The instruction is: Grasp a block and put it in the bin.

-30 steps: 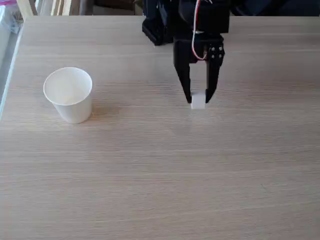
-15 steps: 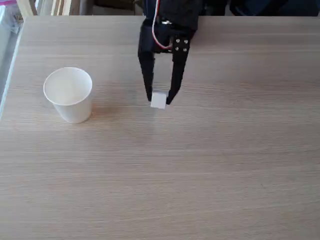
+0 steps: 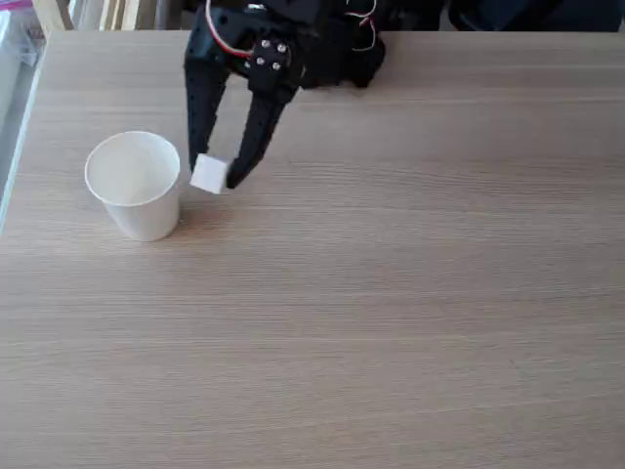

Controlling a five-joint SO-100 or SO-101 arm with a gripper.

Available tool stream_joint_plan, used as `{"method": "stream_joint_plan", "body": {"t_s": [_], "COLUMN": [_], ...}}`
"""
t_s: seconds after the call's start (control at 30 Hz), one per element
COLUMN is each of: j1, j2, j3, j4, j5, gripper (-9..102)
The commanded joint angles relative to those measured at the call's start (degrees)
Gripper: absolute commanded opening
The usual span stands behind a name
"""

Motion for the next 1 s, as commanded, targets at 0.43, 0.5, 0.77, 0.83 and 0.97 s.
{"method": "stream_joint_plan", "body": {"t_s": [0.43, 0.5, 0.77, 0.83, 0.97], "j1": [14.68, 15.56, 18.11, 18.54, 18.98], "j2": [-15.21, -16.26, -17.75, -17.84, -17.84], "j3": [-11.78, -12.66, -12.92, -12.92, -12.74], "j4": [6.24, 6.5, 8.53, 9.49, 11.6], "j5": [1.85, 1.76, -0.79, -1.58, -2.99], "gripper": [5, 5, 5, 5, 5]}}
